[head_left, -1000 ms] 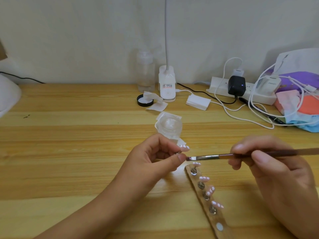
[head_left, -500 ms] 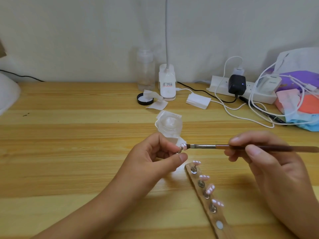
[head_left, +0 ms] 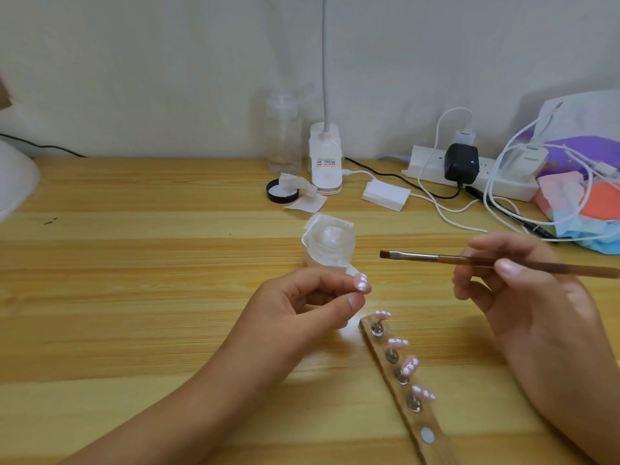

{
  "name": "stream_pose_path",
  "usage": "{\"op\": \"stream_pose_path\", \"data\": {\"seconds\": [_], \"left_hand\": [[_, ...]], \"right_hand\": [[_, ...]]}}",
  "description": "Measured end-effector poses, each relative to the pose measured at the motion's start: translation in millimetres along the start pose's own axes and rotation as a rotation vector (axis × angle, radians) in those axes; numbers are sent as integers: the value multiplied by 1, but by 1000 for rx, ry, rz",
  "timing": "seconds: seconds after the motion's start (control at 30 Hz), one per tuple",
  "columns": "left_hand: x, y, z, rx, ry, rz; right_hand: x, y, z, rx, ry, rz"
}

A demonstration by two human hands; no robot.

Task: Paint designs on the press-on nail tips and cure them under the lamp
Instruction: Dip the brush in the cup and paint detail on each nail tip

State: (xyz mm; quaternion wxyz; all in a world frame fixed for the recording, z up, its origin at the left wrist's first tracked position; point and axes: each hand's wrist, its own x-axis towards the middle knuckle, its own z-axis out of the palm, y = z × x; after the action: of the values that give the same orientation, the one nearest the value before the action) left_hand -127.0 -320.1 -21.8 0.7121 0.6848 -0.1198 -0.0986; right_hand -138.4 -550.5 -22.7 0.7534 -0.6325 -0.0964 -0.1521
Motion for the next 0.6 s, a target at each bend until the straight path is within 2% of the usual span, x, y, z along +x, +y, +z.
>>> {"op": "stream_pose_path", "data": {"seconds": [0.3, 0.6], "left_hand": [[0, 0, 0, -6, 5, 15], [-1, 2, 1, 18, -18, 36]], "right_hand": [[7, 0, -5, 139, -2, 129], [0, -4, 2, 61, -48, 81]]}}
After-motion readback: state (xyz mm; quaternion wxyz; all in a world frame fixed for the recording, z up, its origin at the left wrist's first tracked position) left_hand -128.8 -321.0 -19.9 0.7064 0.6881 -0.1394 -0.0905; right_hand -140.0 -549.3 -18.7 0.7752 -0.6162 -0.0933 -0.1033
